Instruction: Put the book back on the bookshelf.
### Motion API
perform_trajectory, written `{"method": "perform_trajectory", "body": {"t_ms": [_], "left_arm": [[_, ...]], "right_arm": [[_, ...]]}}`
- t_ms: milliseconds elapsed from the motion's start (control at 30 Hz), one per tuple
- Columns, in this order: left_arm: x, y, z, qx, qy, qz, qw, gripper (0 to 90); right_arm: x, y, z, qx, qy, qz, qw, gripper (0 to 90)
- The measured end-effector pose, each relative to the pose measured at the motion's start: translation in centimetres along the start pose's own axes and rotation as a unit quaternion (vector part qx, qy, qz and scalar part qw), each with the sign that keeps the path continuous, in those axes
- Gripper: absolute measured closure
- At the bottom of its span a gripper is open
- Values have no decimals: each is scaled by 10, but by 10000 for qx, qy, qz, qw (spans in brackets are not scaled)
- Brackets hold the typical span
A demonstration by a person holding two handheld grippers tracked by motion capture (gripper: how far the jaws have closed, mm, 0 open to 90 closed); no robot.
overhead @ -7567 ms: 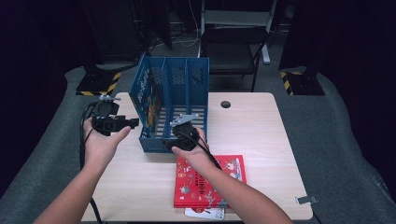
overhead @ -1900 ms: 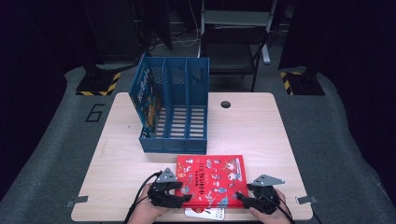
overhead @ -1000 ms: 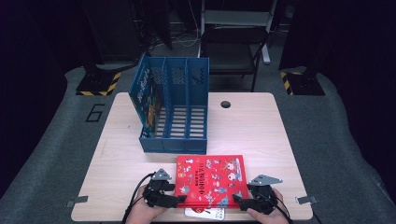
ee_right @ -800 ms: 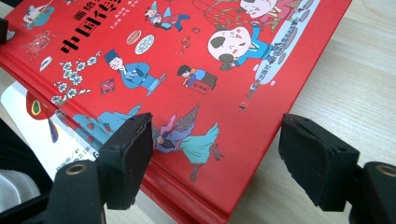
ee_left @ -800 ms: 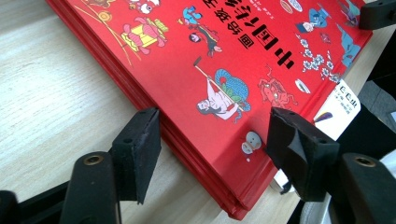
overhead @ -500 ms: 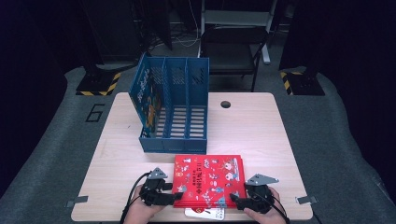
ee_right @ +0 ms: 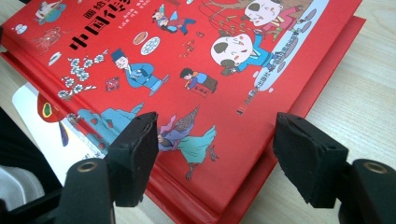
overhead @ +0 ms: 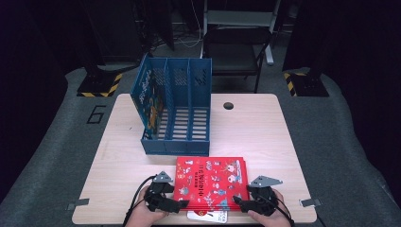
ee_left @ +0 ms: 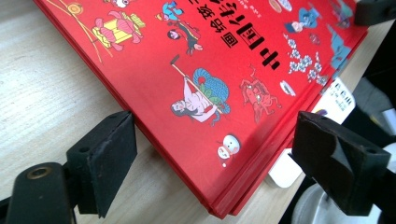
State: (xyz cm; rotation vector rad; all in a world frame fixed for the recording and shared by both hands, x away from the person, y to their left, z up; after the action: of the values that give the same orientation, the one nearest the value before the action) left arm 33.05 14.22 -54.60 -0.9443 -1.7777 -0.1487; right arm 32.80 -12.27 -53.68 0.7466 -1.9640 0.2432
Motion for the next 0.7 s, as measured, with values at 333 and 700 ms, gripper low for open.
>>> {"method": "perform_trajectory", "body": {"t_ms": [333, 700], "left_arm": [[-16, -8, 8, -221, 546, 70, 9982, 28], [-13, -2, 7, -13, 278, -10, 9996, 158]], "right_arm": [[11, 2, 0, 138, -32, -1, 9999, 325], [12, 2, 21, 125, 137, 43, 9998, 379]]}}
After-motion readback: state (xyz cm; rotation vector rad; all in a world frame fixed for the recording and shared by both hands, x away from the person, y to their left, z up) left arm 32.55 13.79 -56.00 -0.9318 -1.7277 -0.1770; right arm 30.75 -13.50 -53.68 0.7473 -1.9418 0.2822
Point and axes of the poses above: each handheld gripper's, and its own axes: x roughly backward along the jaws, z roughly out of its underside, y roughly to its left, the point moved 7 cm from there along -x, roughly forward along the jaws, and after that the axes turned 14 degrees about y, right-handed, at the moved point
